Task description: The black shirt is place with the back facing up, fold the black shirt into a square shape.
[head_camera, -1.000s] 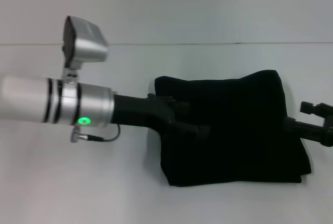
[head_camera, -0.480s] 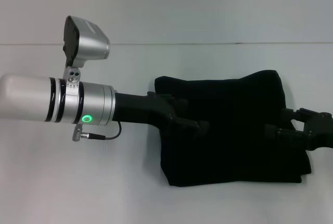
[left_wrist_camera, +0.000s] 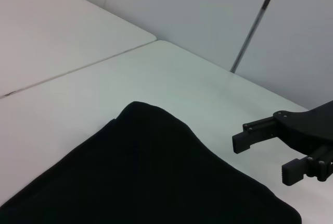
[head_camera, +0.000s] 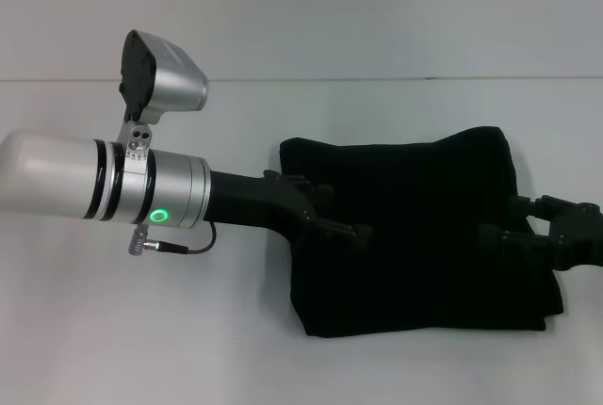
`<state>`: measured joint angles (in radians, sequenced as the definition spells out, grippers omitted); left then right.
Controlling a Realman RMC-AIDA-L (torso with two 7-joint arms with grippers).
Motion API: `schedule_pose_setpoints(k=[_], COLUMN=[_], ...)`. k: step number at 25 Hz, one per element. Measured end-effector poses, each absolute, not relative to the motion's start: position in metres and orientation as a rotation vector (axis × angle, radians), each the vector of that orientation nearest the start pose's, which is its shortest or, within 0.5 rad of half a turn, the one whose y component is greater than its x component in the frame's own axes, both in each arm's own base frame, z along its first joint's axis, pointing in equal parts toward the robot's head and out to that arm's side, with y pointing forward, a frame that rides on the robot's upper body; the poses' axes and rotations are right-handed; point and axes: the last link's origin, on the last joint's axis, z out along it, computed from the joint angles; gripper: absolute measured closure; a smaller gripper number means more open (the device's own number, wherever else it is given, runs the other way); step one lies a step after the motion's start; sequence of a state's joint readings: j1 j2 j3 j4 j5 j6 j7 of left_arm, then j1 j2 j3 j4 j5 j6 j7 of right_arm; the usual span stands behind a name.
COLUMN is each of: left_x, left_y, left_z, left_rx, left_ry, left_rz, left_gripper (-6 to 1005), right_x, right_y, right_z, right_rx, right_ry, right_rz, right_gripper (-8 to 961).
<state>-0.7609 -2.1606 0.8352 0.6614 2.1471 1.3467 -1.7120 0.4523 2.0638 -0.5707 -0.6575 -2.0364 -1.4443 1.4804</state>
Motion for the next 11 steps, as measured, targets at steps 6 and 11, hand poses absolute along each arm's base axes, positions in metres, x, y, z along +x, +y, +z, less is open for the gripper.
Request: schedule_pose_setpoints(k=[6,11], left_x=[-0.1881,-0.1879], left_y=[0.377,0.3773], left_z=[-0.0575,-0.0571], left_rx=[-2.837,-2.834], left_ry=[-0.778,-0.778], left_rz=[-0.462,-0.465], left_gripper=[48,48], right_x=[0.3107,0.3101], right_y=[0.3249,0.3254], right_z=[0.0198,0.0197], right_rx=[-2.474,-2.477], right_ry=[0.908,0.907], right_rz=[0.64,0.64], right_gripper=[58,58])
